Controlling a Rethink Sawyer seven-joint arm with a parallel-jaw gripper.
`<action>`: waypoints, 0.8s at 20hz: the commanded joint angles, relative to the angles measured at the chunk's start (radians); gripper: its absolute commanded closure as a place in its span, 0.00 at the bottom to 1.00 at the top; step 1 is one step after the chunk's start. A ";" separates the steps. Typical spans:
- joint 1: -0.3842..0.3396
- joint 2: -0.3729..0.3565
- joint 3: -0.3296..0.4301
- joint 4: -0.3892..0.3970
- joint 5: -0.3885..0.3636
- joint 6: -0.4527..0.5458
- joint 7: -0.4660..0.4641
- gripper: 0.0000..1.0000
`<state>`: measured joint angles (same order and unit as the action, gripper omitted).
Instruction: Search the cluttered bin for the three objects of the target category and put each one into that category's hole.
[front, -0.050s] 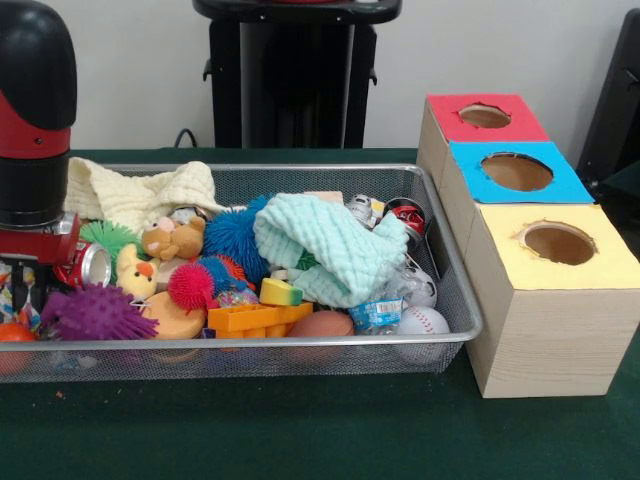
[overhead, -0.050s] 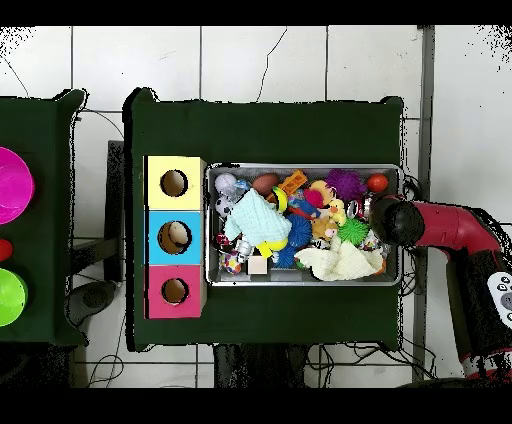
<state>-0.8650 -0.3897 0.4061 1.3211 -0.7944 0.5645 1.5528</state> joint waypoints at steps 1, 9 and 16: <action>0.016 0.015 -0.026 -0.002 -0.047 0.116 -0.187 1.00; 0.089 -0.218 -0.007 0.044 0.173 0.669 -0.251 1.00; 0.096 -0.264 0.048 0.104 0.308 0.666 -0.030 1.00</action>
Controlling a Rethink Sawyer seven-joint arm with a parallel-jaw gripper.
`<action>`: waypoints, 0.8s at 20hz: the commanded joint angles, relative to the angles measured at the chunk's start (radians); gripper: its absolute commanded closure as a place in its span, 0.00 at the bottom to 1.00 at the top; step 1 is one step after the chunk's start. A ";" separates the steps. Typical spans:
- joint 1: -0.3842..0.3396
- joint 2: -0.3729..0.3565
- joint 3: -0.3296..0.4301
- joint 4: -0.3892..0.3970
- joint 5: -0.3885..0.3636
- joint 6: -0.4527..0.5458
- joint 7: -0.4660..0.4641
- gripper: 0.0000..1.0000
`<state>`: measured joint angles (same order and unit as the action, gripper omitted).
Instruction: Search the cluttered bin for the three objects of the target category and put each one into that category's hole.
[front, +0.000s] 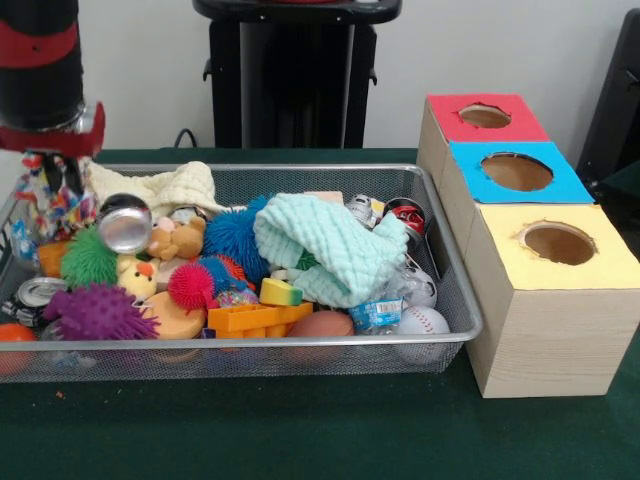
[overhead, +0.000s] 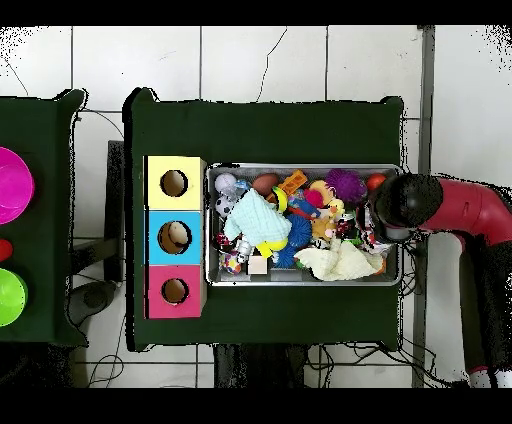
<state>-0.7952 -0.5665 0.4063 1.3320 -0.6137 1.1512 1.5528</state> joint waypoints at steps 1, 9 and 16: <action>0.032 -0.093 0.050 0.104 0.152 0.054 0.020 1.00; 0.133 -0.164 -0.001 0.249 0.321 -0.227 0.315 1.00; 0.264 -0.189 -0.103 0.303 0.425 -0.345 0.461 1.00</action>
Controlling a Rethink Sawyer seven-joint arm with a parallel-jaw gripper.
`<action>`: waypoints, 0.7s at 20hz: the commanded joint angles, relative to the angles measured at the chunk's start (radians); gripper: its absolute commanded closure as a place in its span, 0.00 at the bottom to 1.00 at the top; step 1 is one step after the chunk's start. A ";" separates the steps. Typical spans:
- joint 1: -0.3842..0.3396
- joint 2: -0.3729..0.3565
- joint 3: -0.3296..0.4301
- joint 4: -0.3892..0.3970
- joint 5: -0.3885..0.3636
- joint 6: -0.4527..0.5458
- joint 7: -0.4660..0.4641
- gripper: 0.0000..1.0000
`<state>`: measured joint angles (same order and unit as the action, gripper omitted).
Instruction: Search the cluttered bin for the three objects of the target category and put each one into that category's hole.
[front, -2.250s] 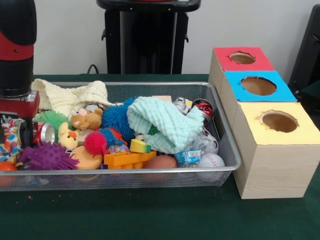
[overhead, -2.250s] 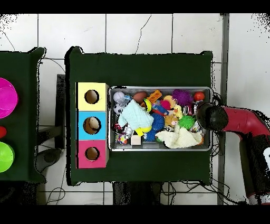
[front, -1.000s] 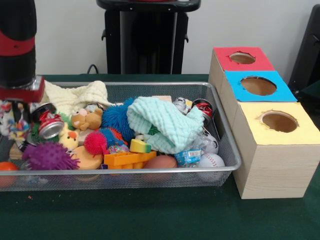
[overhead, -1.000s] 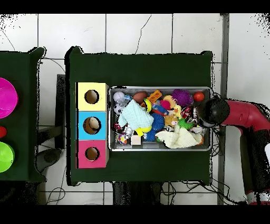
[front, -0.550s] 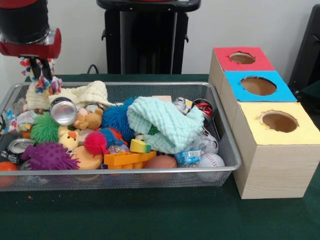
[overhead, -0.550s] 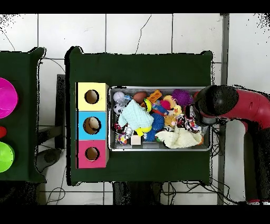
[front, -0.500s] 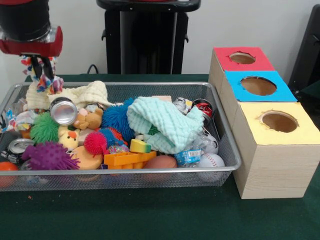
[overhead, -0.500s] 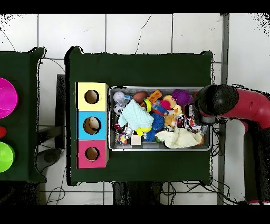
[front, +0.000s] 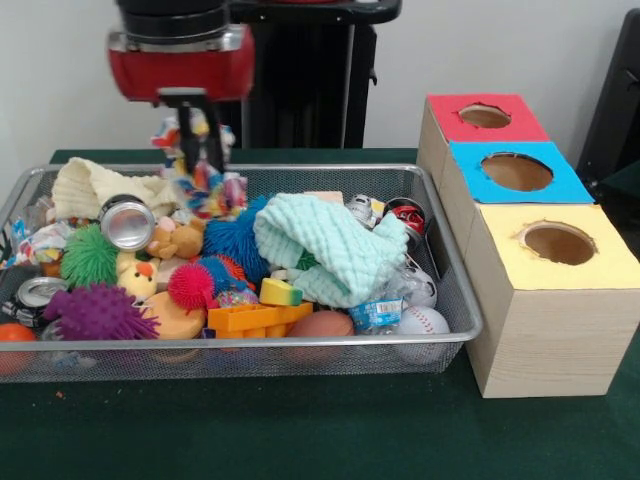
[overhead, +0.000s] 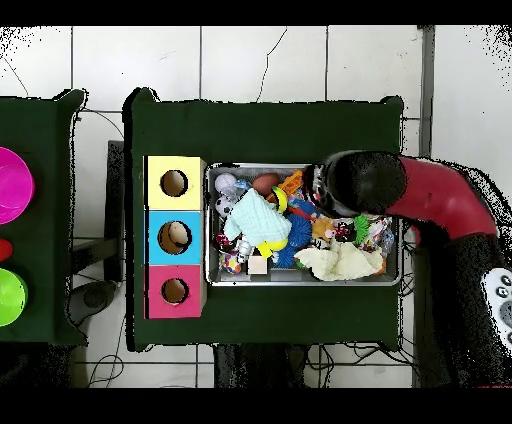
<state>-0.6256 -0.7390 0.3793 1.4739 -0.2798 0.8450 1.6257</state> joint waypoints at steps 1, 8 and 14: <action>0.116 -0.017 -0.092 0.156 0.103 -0.035 0.402 1.00; 0.278 0.046 -0.196 0.026 0.141 0.049 0.511 1.00; 0.381 0.133 -0.258 -0.080 0.166 0.057 0.603 1.00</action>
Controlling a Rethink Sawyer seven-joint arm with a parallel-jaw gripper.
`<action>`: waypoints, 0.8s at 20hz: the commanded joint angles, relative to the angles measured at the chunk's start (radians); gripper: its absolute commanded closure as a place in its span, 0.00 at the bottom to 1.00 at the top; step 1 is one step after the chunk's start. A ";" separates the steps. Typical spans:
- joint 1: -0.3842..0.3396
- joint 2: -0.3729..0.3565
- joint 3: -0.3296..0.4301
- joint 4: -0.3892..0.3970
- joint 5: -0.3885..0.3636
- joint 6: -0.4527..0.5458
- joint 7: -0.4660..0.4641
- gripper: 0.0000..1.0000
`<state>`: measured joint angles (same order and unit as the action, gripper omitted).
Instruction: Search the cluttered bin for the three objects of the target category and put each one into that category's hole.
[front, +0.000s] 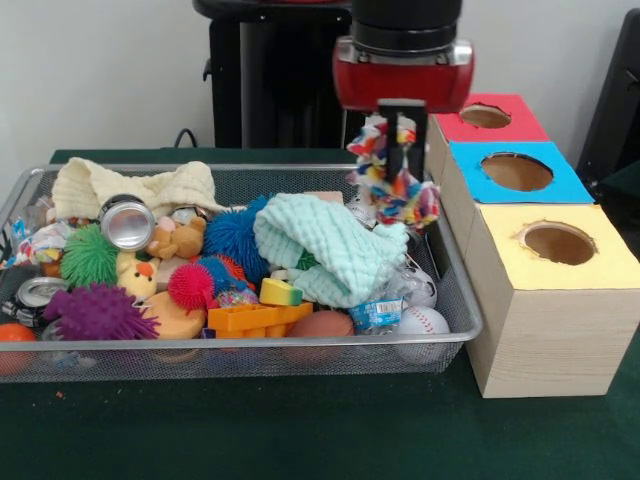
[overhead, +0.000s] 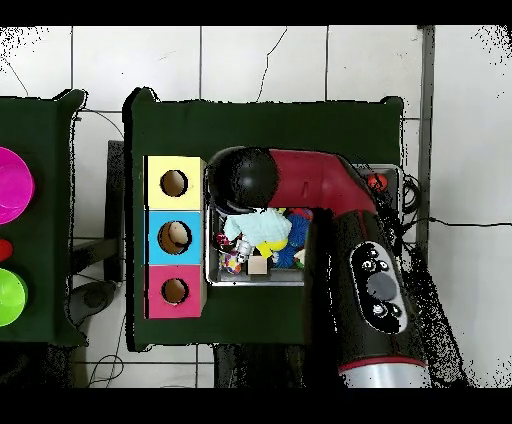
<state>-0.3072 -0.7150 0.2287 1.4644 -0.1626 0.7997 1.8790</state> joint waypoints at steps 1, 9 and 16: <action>0.074 0.121 -0.115 -0.081 0.054 0.096 0.361 1.00; 0.155 0.161 -0.159 -0.181 0.121 0.171 0.445 1.00; 0.231 0.162 -0.184 -0.327 0.164 0.364 0.518 1.00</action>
<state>-0.1065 -0.5945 0.0866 1.2698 -0.0519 0.9765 2.0818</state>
